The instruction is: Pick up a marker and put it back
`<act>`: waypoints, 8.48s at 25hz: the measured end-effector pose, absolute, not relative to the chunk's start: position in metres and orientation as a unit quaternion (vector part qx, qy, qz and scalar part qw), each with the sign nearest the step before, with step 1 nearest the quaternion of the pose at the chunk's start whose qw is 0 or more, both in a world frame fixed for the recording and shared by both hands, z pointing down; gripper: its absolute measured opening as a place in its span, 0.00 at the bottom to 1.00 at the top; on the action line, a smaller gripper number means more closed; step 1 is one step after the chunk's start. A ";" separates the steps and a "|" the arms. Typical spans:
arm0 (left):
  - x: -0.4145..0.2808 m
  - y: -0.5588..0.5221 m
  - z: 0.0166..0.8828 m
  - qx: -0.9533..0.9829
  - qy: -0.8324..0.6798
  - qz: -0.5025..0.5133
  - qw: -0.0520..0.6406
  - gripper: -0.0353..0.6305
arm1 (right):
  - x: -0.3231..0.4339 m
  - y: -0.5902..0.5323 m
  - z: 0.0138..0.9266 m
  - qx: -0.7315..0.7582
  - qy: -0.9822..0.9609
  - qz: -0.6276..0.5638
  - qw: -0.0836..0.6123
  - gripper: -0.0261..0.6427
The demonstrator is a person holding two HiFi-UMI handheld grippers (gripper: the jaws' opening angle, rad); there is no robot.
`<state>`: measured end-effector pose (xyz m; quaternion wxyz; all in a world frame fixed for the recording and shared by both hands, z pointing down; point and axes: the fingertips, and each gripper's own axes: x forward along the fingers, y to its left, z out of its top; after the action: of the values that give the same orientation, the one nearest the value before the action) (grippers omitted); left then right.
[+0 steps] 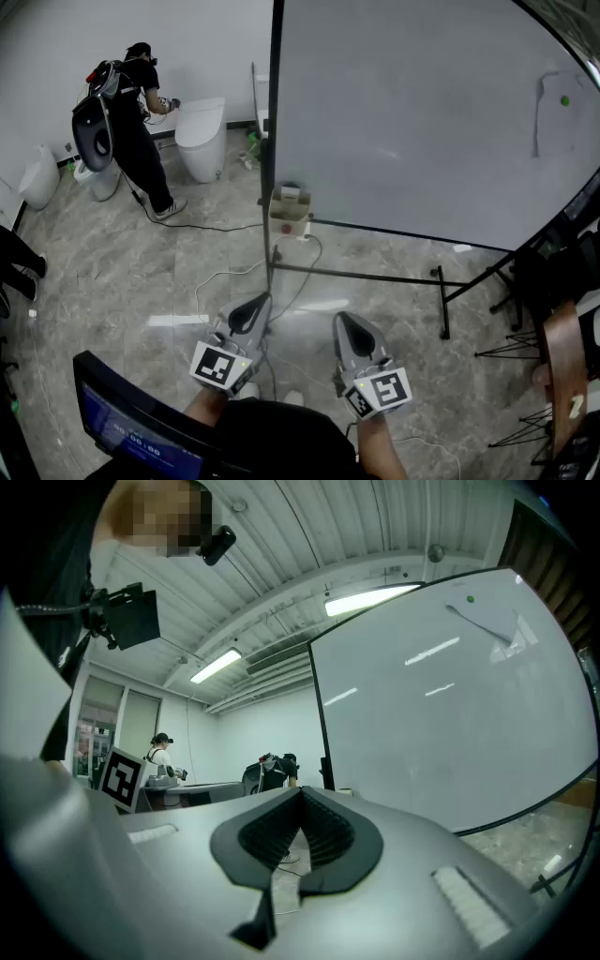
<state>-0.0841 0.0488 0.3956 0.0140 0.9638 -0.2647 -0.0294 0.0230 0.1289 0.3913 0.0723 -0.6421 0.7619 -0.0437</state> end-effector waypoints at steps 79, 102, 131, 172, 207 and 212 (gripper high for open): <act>-0.029 -0.118 0.437 0.973 -0.227 0.010 0.029 0.06 | 0.068 -0.057 0.432 -0.648 0.758 -0.070 0.032 0.05; 0.065 -0.161 0.486 0.952 -0.299 0.072 -0.001 0.06 | 0.111 -0.142 0.473 -0.556 0.828 -0.062 -0.010 0.15; 0.034 -0.175 0.485 0.923 -0.376 0.079 0.008 0.06 | 0.100 -0.191 0.515 -0.532 0.842 -0.060 -0.062 0.16; 0.016 -0.154 0.449 0.940 -0.338 0.046 -0.026 0.06 | 0.096 -0.158 0.450 -0.582 0.812 0.004 -0.039 0.16; 0.004 -0.157 0.401 0.954 -0.294 0.011 -0.064 0.06 | 0.101 -0.094 0.362 -0.613 0.786 0.075 0.010 0.16; -0.003 -0.155 0.395 0.953 -0.294 0.011 -0.072 0.06 | 0.103 -0.082 0.356 -0.616 0.784 0.082 0.008 0.16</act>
<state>-0.0026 -0.1553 0.3947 -0.0722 0.9530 -0.2940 0.0112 0.1032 -0.0817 0.3562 0.0084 -0.6158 0.7836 0.0817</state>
